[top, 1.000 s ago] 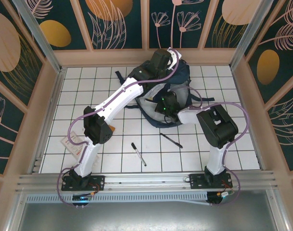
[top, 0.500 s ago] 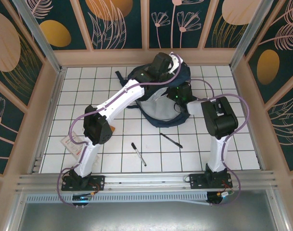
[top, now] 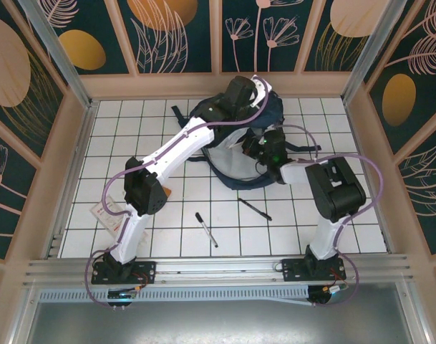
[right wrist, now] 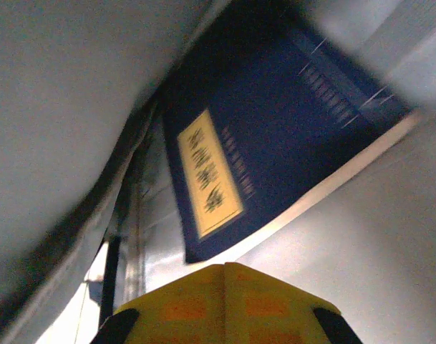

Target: Pack the student bag

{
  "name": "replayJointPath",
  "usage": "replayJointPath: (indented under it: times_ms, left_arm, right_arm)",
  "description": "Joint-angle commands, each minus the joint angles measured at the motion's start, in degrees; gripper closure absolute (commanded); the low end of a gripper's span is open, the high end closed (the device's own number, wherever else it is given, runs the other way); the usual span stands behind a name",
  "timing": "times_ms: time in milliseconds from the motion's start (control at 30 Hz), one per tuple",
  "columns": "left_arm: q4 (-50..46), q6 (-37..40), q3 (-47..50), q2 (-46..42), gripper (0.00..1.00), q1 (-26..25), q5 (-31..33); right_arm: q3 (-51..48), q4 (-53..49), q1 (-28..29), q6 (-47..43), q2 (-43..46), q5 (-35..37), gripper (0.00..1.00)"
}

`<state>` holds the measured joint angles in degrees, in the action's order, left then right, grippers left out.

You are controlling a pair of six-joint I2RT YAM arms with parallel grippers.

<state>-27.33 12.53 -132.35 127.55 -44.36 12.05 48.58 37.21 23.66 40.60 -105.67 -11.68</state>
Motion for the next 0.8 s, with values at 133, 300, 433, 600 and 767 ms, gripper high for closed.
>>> replayJointPath:
  times_ms: [133, 300, 433, 600, 767]
  left_arm:
    - [3.45, -1.74, -3.61, -2.25, 1.00, 0.41, 0.23]
    - [2.58, -3.21, -3.49, -2.46, 1.00, 0.41, -0.63]
    - [2.43, -2.55, -2.04, -2.59, 1.00, 0.42, -0.85]
    - [1.70, -5.55, -2.76, -1.95, 1.00, 1.37, -0.36]
    - [-1.44, -8.07, -4.53, -1.26, 0.91, 1.91, -2.92]
  right_arm:
    - [6.26, 5.94, 4.74, 3.00, -9.54, 5.77, 1.00]
    - [13.00, 8.52, 4.65, -0.55, -15.41, 5.48, 1.00]
    - [12.80, 11.34, 3.86, -1.70, -13.91, -0.03, 0.98]
    - [1.13, 4.04, 3.61, -3.69, 1.70, -0.51, 0.89]
    - [-11.53, -9.64, 3.24, -5.10, 19.85, -0.47, 0.83]
